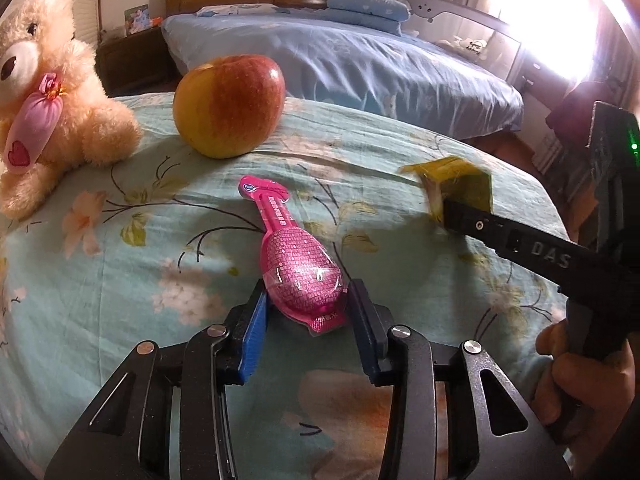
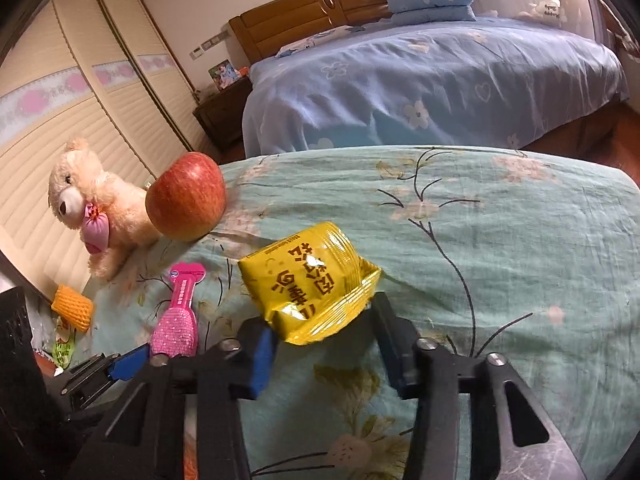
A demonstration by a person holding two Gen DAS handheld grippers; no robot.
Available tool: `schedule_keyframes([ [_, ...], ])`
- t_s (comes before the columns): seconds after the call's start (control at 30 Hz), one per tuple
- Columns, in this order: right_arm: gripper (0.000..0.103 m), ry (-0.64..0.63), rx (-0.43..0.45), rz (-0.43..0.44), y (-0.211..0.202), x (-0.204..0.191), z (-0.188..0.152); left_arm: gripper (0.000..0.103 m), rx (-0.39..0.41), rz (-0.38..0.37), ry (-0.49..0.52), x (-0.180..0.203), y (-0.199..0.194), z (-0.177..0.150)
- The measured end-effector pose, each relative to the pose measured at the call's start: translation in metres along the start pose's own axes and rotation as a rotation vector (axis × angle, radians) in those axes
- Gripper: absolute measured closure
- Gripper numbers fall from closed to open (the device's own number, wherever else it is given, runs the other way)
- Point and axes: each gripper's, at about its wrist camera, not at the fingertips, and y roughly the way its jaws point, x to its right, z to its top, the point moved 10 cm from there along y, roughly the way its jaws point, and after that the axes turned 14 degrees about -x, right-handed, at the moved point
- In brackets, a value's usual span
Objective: Collect trash
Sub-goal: 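Grasp the pink brush with the left tool while the right tool grasps the yellow snack bag, then carry the yellow bag with the right tool while the left tool carries the pink brush to the bin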
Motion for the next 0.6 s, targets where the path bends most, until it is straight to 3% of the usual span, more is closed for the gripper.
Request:
schedule_keyframes([
  [0.03, 0.089, 0.002, -0.003, 0.003, 0.000, 0.000, -0.001, 0.066, 0.004, -0.003, 0.003, 0.001, -0.001, 0.000],
  [0.07, 0.097, 0.006, -0.008, 0.001, 0.000, 0.002, -0.003, 0.066, 0.007, -0.007, 0.005, 0.001, -0.003, -0.001],
  [0.33, 0.102, 0.028, 0.015, -0.002, -0.018, 0.006, -0.021, 0.066, 0.019, -0.048, 0.029, 0.011, -0.017, -0.015],
  [0.6, 0.102, 0.072, 0.045, 0.005, -0.051, 0.017, -0.056, 0.066, 0.028, -0.091, 0.094, 0.044, -0.033, -0.036],
])
